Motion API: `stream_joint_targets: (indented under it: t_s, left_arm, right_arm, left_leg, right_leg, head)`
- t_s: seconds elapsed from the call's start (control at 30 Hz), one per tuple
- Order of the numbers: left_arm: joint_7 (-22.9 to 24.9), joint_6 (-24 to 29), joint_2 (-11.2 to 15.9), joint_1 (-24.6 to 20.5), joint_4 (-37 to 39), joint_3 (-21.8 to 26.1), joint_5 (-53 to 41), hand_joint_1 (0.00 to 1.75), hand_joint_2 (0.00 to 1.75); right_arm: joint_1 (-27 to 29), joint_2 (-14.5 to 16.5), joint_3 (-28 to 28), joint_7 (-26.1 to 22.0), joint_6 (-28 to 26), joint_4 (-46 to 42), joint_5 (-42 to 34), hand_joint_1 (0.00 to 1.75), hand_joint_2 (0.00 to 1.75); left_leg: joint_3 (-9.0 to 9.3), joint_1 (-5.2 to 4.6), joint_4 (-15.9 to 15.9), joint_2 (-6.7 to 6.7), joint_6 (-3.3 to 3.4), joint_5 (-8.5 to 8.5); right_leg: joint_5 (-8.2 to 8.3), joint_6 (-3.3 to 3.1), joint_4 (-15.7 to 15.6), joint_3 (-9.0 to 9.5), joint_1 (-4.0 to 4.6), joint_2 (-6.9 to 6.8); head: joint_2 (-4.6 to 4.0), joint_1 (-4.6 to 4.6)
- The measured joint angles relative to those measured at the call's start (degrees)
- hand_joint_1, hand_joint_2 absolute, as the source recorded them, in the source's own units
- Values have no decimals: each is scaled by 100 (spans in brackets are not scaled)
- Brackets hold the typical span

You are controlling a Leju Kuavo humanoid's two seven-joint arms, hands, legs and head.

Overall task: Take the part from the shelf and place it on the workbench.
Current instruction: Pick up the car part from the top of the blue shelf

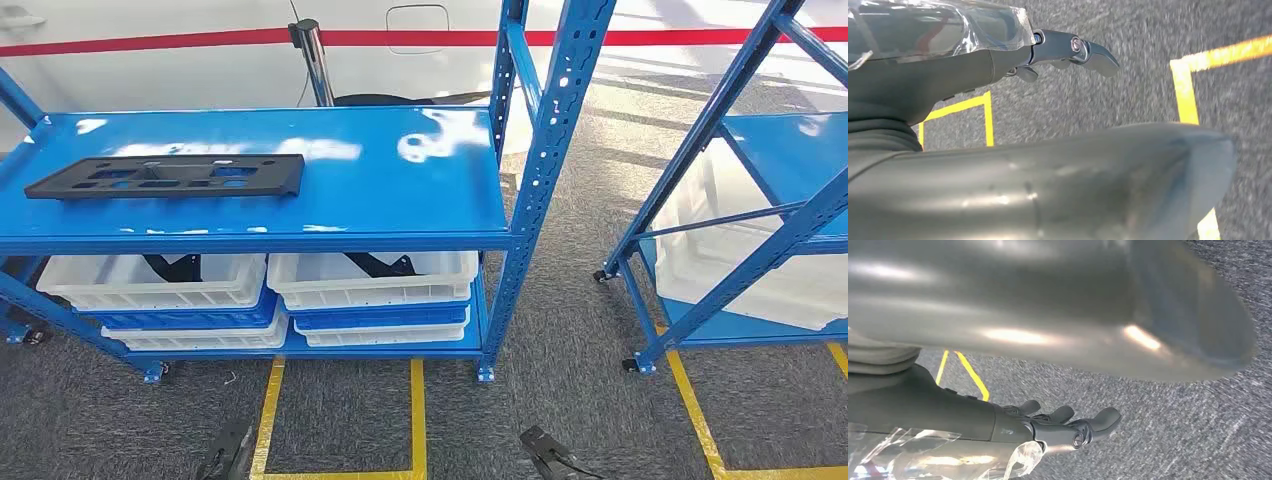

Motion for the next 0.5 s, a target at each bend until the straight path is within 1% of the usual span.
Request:
stream_joint_targets:
  t_s: [0.07,0.13,0.17,0.2,0.23,0.27,0.3,0.33,0.37,0.4,0.43,0.47,0.5]
  left_arm:
    - [14,-9,31,8,8,-2,23,0,0]
    - [39,-10,99,13,23,-5,48,0,0]
    - [46,0,133,11,28,-6,53,0,0]
    - [47,14,173,4,32,-6,64,0,0]
    - [37,33,212,-1,35,-5,85,0,0]
    - [10,58,250,-2,38,-4,115,0,0]
    - [-28,84,289,-1,42,-3,152,0,0]
    - [-79,109,322,2,45,-3,191,0,0]
    - [-135,129,356,4,48,-2,223,0,0]
    - [-189,146,390,3,50,-2,249,0,0]
    - [-243,163,425,-1,51,1,273,0,0]
    - [-299,184,460,-8,52,8,291,0,0]
    - [-353,206,497,-16,53,18,306,0,0]
  right_arm:
    - [-2,-7,0,20,-4,4,-6,0,0]
    - [-2,-12,1,70,-9,14,-16,0,0]
    - [-1,-11,2,95,-10,17,-19,0,0]
    - [-4,-10,3,115,-10,21,-21,0,0]
    - [-8,-9,4,133,-10,23,-24,0,0]
    - [-12,-9,4,146,-9,25,-27,0,0]
    - [-14,-10,4,158,-6,28,-32,0,0]
    - [-14,-11,4,166,1,32,-36,0,0]
    - [-13,-12,4,170,11,37,-43,0,0]
    - [-14,-13,4,173,21,42,-52,0,0]
    - [-18,-14,4,174,27,46,-61,0,0]
    - [-22,-19,4,175,31,49,-68,0,0]
    - [-28,-25,4,176,32,52,-71,0,0]
  left_leg:
    - [-22,-18,12,-10,52,9]
    - [-45,-39,17,-18,156,36]
    - [-45,-45,12,-17,203,48]
    - [-42,-47,3,-15,249,62]
    - [-38,-54,-3,-11,286,70]
    - [-39,-71,-2,-8,314,70]
    - [-39,-91,-1,-6,336,68]
    - [-38,-114,-1,-6,351,64]
    - [-33,-133,-1,-9,361,59]
    - [-25,-149,-1,-13,366,55]
    - [-12,-162,-1,-17,368,49]
    - [-2,-172,-1,-19,365,43]
    - [2,-190,3,-22,352,33]
  right_leg:
    - [15,27,-21,-1,-5,3]
    - [27,83,-52,1,-31,3]
    - [-22,102,6,-24,-45,-10]
    - [-137,110,181,-103,-55,-26]
    - [-319,110,508,-251,-54,-42]
    - [-531,103,957,-460,-44,-55]
    - [-707,95,1414,-682,-32,-57]
    - [-794,81,1745,-852,-16,-57]
    - [-765,57,1850,-920,-1,-57]
    - [-626,23,1697,-865,16,-57]
    - [-418,-23,1332,-704,36,-57]
    - [-217,-78,871,-489,60,-58]
    - [-67,-117,476,-309,86,-66]
  head:
    - [0,16]
    - [0,33]
    - [0,36]
    - [0,38]
    - [0,41]
    - [0,42]
    - [0,43]
    - [0,43]
    - [0,44]
    - [0,45]
    - [0,46]
    - [0,46]
    - [0,47]
